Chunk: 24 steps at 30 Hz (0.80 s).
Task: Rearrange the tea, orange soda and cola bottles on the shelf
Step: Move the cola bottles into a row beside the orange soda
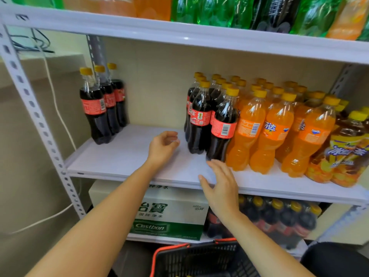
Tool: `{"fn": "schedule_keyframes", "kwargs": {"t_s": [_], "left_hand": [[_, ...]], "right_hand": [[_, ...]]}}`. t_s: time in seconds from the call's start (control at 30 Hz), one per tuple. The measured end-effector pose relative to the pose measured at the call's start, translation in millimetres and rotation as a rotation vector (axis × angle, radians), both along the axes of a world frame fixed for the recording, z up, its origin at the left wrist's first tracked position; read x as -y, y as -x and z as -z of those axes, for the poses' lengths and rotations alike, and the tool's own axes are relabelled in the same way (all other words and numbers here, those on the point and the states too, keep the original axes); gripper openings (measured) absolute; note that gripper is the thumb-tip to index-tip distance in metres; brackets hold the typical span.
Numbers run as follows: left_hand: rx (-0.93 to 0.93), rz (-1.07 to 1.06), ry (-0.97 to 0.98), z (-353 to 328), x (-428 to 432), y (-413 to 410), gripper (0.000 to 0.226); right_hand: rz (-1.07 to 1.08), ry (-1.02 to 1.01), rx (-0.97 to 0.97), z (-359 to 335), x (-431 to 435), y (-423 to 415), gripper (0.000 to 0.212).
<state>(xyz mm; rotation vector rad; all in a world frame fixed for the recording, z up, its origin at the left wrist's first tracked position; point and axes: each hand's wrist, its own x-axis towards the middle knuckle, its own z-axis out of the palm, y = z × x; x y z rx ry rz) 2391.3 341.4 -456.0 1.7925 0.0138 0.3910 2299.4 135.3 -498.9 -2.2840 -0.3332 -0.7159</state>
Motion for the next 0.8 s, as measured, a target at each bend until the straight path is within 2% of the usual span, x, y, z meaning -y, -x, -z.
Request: {"fn": "schedule_keyframes", "kwargs": {"t_s": [0.13,0.23,0.3,0.37,0.43,0.5,0.6,0.8], "left_hand": [[0.134,-0.457,0.026,-6.2,-63.6,17.3,0.031],[0.185,-0.832,0.034,-8.4,-107.8,18.6,0.050],[0.109,-0.929,0.067,-7.9,-129.7,15.0,0.072],[0.019,-0.859,0.095,-5.3,-148.8,8.9,0.090],[0.003,-0.691,0.109,-0.9,-164.5,1.0,0.093],[0.008,-0.578,0.069,1.9,-179.0,-6.0,0.081],[-0.008,-0.537,0.017,1.5,-193.0,-10.4,0.064],[0.012,-0.506,-0.025,3.2,-176.6,15.2,0.060]], "right_hand": [[-0.099,0.425,-0.086,4.7,-16.2,-5.0,0.054],[-0.068,0.457,-0.061,11.0,-19.4,-5.7,0.052],[-0.053,0.451,-0.053,13.6,-19.8,-6.0,0.051],[-0.043,0.449,-0.054,14.6,-20.9,-7.7,0.050],[-0.041,0.431,-0.048,15.8,-21.1,-8.1,0.048],[-0.043,0.423,-0.038,16.0,-21.3,-8.0,0.047],[-0.044,0.421,-0.035,15.2,-21.0,-8.7,0.047],[-0.053,0.450,-0.082,11.5,-20.2,-9.6,0.050]]}}
